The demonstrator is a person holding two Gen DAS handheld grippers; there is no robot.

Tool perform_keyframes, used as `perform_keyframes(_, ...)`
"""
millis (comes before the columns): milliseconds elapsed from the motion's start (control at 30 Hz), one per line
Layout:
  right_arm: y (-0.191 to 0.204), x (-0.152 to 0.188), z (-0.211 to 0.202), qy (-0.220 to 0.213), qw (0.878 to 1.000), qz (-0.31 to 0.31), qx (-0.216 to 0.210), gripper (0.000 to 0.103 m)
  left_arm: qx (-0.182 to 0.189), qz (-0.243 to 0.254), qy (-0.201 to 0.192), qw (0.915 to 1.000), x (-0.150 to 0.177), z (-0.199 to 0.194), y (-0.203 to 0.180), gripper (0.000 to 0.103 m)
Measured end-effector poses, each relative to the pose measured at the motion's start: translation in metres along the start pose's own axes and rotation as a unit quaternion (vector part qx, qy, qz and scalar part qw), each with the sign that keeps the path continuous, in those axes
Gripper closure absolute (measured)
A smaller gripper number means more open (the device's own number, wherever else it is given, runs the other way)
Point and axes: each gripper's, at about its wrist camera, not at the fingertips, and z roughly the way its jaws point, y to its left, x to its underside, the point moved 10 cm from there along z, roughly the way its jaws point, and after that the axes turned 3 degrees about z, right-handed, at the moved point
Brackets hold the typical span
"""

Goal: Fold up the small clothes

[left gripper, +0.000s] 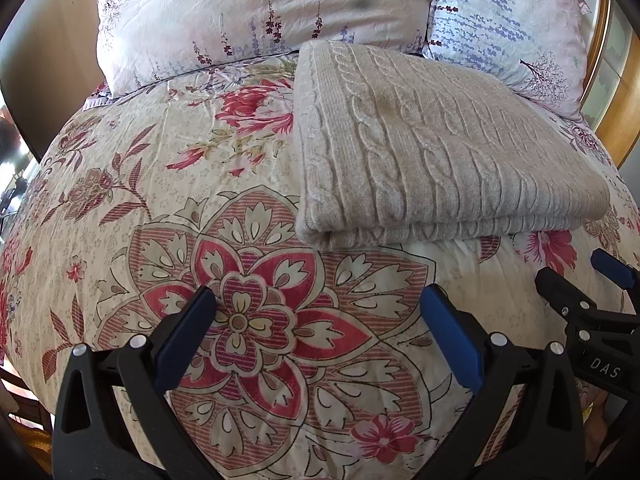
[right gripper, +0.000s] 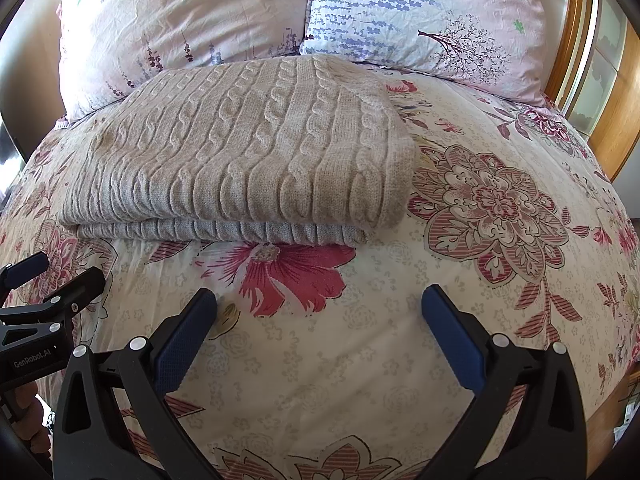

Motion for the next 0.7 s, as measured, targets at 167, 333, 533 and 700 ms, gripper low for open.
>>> perform_keyframes(167,0.0000,0.0000,0.0001,0.000,1.000,0.000,0.000,0.001,0.000,0.000,0.000,1.0000,0.0004,-0.0001,-0.0002,0.002)
perform_keyframes(333,0.0001,0.0000,0.0001,0.000,1.000,0.001,0.001,0.001,0.001,0.001,0.000,1.0000,-0.0002,0.0003,0.0002,0.002)
perform_keyframes(533,0.0001,0.0000,-0.0002,0.000,1.000,0.001,0.001,0.001,0.001,0.001,0.000,1.0000,-0.0003,0.0003,0.0002,0.002)
perform_keyframes(700,0.0001,-0.0001,-0.0001,0.000,1.000,0.001,0.001,0.001,0.001,0.001,0.000,1.0000,-0.0006,0.0004,0.0004,0.002)
